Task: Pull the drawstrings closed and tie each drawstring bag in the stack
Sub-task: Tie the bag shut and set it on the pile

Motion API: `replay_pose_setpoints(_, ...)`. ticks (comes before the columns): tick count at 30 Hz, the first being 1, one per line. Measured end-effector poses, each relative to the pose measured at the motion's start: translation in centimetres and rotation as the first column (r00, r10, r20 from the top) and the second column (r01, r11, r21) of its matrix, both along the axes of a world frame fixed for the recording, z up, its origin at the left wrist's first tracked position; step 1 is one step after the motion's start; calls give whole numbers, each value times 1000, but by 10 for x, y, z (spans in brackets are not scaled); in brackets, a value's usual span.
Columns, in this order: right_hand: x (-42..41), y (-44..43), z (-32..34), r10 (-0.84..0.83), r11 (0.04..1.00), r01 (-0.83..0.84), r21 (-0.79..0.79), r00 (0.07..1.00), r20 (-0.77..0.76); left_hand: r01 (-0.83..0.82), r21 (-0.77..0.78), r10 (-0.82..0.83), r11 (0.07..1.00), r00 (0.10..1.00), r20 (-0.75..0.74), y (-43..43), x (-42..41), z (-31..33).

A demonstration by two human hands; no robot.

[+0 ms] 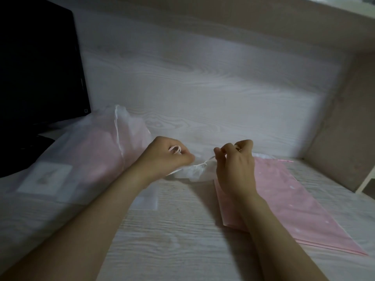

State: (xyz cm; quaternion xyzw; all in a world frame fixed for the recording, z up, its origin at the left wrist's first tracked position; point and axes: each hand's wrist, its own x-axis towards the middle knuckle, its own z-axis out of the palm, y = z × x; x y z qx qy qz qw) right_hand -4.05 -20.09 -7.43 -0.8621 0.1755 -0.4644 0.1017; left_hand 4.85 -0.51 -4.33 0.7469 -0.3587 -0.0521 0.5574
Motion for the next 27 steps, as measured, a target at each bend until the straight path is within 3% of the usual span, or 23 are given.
replay_pose_setpoints(3,-2,0,1,-36,999,36,-10,999,27,-108,102,64,989,931,360,-3,0,-12)
replay_pose_setpoints(6,-2,-1,2,-4,999,6,-39,998,63,-170,119,88,978,858,505,-7,4,-19)
replay_pose_setpoints(15,1,13,0,372,923,-372,96,928,15,-328,172,139,929,740,658,-4,4,-20)
replay_pose_setpoints(22,1,13,-2,339,940,-336,56,938,-72,-369,97,209,924,703,680,-5,1,-17)
replay_pose_setpoints(27,0,17,1,357,933,-353,68,933,-48,-354,110,188,929,706,683,-4,1,-18)
